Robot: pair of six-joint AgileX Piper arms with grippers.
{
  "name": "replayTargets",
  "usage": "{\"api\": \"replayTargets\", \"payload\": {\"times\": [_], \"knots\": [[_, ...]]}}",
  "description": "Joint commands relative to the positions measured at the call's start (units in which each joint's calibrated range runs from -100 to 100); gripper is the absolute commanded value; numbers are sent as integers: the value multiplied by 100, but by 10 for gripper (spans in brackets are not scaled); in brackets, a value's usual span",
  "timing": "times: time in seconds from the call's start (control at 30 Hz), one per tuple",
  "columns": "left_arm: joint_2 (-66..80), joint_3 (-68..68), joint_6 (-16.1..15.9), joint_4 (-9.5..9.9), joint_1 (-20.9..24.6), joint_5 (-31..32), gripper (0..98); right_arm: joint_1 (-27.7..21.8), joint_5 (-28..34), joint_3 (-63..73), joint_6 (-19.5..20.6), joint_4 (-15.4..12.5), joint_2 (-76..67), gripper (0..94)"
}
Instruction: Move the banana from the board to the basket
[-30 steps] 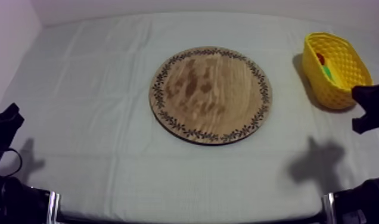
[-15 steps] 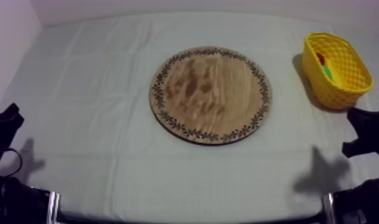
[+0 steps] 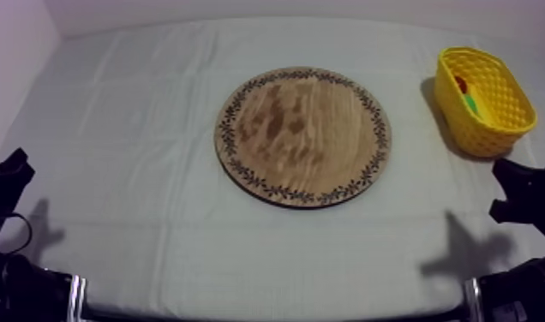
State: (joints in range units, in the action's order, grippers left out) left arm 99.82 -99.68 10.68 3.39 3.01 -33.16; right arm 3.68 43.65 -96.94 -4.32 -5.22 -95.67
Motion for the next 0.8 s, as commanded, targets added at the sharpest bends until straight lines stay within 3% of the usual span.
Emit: {"api": "replayTargets", "payload": {"times": [0.0,0.1,0.27,0.4,0.63,0.77], "knots": [[0,1,-1,1,-1,1,1,-14,-621,-32,-441,-189,-3,7],[0,1,-1,1,-1,1,1,-18,-884,-65,-559,-327,-7,7],[0,1,-2,1,-1,1,1,258,-395,-73,-310,-43,-8,6],[0,1,-1,1,-1,1,1,436,-465,-188,-121,202,-9,6],[0,1,-1,1,-1,1,1,437,-588,-256,-817,345,-9,5],[0,1,-1,1,-1,1,1,436,-596,-260,-897,355,-9,5]]}}
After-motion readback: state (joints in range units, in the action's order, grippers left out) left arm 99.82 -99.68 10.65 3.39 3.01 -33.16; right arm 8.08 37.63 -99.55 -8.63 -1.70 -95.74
